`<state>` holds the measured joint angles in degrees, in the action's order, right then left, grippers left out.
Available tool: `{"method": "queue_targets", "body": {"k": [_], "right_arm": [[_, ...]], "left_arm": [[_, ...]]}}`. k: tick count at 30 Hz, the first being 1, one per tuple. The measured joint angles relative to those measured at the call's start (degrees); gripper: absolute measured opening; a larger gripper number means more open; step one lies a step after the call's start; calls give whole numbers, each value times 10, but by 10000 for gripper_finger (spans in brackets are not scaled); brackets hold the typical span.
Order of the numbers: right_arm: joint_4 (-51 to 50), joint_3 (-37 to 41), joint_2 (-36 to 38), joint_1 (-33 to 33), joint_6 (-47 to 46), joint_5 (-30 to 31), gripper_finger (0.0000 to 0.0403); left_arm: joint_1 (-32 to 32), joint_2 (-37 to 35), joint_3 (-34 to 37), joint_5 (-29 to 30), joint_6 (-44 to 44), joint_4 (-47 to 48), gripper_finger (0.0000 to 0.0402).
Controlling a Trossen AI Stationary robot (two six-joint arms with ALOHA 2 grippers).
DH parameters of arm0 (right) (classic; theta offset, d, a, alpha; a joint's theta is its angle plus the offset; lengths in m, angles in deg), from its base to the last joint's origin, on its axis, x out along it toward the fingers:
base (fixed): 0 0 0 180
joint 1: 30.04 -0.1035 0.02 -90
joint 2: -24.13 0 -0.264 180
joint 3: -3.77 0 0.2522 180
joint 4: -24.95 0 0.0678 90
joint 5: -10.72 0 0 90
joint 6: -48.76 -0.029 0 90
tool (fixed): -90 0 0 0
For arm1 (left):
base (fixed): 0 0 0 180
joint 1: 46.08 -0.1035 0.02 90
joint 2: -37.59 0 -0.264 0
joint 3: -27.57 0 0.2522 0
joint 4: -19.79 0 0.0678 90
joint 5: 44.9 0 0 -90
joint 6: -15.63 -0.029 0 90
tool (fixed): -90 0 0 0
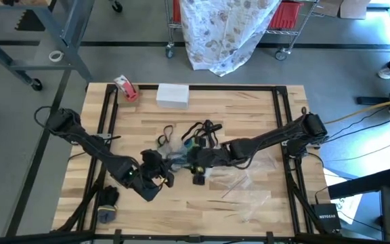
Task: Sort rubber bands
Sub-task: Put the blue rubber band into the transparent zip bag
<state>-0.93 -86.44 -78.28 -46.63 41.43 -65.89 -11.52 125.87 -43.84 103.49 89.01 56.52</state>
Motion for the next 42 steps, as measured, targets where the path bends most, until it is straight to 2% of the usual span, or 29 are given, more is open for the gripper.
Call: {"method": "queue_targets", "body": {"k": [7, 12, 20, 25, 30, 39, 42], "right_arm": [[-12, 0, 0, -15, 88, 19, 168], [-13, -6, 0, -39, 138, 101, 167], [33, -33, -4, -60, 102, 115, 167], [31, -32, -33, -55, 118, 97, 167], [62, -32, -43, -55, 121, 206, 167], [54, -33, -25, -52, 113, 214, 167], [32, -33, -25, -47, 79, 204, 167]], "left_arm": [[0, -32, 0, -16, -18, 3, 0], [0, -39, 0, -33, -18, 5, 0], [-1, -39, 0, -34, -14, -4, 0], [2, -39, 0, -34, -39, -47, 0], [7, -39, 0, -47, -55, -56, 0], [6, -39, 0, -54, -60, -55, 0], [7, -39, 0, -54, -60, -54, 0]]}}
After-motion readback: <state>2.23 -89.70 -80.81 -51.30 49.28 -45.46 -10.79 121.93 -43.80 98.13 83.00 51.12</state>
